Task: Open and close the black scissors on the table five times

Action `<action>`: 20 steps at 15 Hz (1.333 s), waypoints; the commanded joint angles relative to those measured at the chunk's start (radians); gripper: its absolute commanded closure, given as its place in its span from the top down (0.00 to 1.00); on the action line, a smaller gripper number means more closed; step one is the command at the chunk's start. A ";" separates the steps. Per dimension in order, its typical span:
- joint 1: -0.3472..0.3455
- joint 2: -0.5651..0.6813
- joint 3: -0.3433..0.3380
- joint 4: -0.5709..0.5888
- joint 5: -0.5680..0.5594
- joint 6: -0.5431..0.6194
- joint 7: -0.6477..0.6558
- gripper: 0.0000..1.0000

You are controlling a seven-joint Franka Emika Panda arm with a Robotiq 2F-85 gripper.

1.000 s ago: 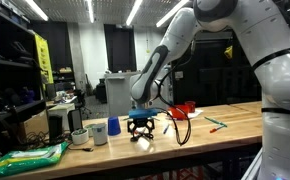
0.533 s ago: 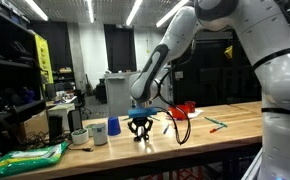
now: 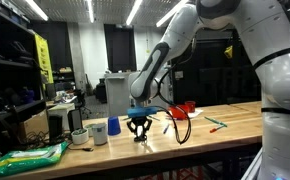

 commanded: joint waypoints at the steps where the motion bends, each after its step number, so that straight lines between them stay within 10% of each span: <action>1: 0.033 -0.067 -0.012 -0.052 -0.025 0.007 0.016 0.43; 4: 0.039 -0.089 -0.010 -0.066 -0.040 0.008 0.022 0.59; 12: 0.023 -0.217 0.003 -0.145 -0.094 -0.028 -0.022 0.42; 20: -0.054 -0.487 0.016 -0.279 -0.141 -0.231 -0.217 0.99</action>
